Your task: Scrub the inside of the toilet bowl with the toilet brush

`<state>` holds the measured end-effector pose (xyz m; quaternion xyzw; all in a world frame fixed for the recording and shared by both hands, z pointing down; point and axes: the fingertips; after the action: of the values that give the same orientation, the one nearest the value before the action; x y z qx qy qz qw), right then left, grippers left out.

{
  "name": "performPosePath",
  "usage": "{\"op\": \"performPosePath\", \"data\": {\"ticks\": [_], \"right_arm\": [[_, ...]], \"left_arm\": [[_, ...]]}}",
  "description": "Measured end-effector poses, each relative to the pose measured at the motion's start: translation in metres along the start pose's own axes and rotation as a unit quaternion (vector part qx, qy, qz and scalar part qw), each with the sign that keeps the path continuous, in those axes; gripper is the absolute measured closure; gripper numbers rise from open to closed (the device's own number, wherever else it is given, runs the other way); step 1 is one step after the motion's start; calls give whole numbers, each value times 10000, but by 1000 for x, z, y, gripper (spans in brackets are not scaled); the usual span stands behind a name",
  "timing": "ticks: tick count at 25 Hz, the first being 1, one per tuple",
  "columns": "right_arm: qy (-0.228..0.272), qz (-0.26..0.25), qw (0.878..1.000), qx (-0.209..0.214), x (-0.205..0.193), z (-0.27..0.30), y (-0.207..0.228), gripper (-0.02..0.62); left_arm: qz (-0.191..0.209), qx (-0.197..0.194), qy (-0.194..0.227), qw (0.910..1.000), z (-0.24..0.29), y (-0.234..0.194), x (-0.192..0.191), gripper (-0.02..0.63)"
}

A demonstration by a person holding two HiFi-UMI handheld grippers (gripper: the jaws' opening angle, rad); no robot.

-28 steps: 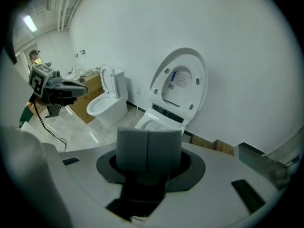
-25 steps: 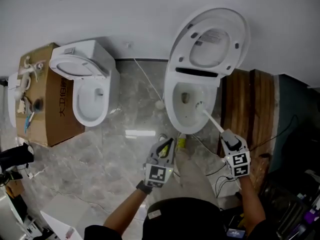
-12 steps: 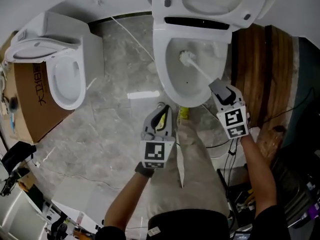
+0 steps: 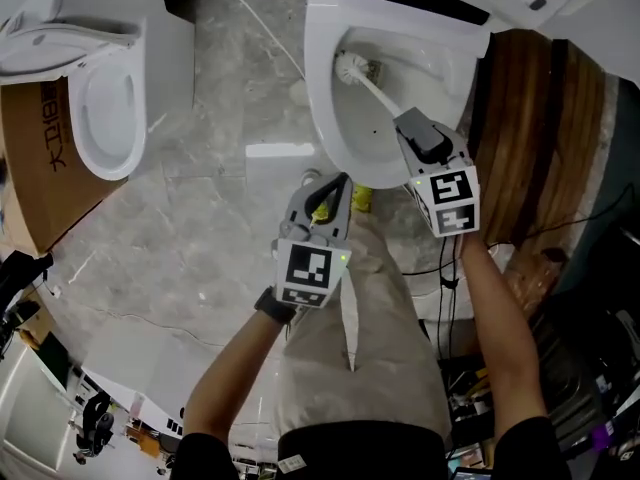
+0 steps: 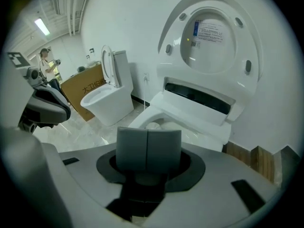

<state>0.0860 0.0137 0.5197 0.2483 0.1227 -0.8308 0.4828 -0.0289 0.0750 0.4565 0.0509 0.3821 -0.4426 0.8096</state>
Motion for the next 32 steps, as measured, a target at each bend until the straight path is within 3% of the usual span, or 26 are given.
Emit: {"op": "performPosePath", "data": {"ticks": [6,11,21,25,29,32], "right_arm": [[-311,154,9989,313,-4,31,-22,430],[-442,102,9988,186,-4,40,-19,426],[-663,-907,9934,-247,23,57,-4,426],[-802,-1487,9842,-530,30,61,2,428],[-948,-2556,9577,-924,31,67,-2,428],[-997,-2948,9452,-991,28,68,4,428]], "left_arm": [[-591,145,143,9980,-1,-11,2,589],[-488,12,28,9988,4,-2,-6,589],[-375,-77,52,9993,-1,5,-4,589],[-318,-22,13,9995,-5,-4,-6,589],[-292,63,-72,9995,-9,-12,-12,589],[-301,63,-94,9995,-9,-10,-9,589]]}}
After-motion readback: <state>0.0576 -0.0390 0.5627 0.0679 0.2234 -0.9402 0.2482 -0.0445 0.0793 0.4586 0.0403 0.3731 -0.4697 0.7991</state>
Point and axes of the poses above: the fingertips, and each gripper's own axes: z forward along the fingers, y to its right, x out of its top, and after that the axes turned 5 degrees about -y, right-handed
